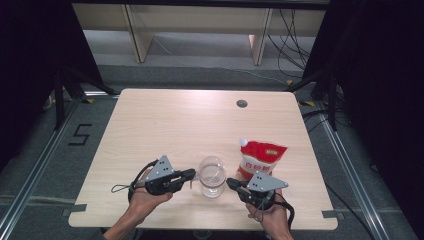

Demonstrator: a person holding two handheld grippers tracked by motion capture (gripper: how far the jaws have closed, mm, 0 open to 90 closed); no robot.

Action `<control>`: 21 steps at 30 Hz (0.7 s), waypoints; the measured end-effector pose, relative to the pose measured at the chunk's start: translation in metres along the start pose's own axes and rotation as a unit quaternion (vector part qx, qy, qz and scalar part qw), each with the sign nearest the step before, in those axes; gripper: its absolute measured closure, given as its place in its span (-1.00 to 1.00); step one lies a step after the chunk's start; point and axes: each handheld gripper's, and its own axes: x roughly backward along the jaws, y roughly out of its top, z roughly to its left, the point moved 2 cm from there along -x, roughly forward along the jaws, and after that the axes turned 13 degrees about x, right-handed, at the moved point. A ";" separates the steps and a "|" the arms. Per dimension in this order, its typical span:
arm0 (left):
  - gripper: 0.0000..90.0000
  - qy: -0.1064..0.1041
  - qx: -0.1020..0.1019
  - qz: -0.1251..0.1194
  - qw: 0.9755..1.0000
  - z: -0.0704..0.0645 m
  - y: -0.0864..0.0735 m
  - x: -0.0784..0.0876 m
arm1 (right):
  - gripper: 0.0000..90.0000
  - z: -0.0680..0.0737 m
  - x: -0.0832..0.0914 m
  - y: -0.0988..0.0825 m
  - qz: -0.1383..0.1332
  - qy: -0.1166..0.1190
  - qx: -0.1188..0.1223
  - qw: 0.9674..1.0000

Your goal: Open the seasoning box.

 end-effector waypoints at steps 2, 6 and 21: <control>0.90 -0.001 0.010 0.000 1.000 0.000 -0.001 0.000 | 0.93 0.001 -0.003 0.002 -0.004 0.000 -0.005 1.000; 0.90 -0.002 0.010 0.000 1.000 -0.001 -0.001 0.000 | 0.93 0.000 -0.005 0.008 -0.021 0.006 -0.011 1.000; 0.25 -0.014 0.025 0.004 1.000 -0.002 0.002 0.011 | 0.93 0.003 -0.009 0.019 -0.024 0.003 0.001 1.000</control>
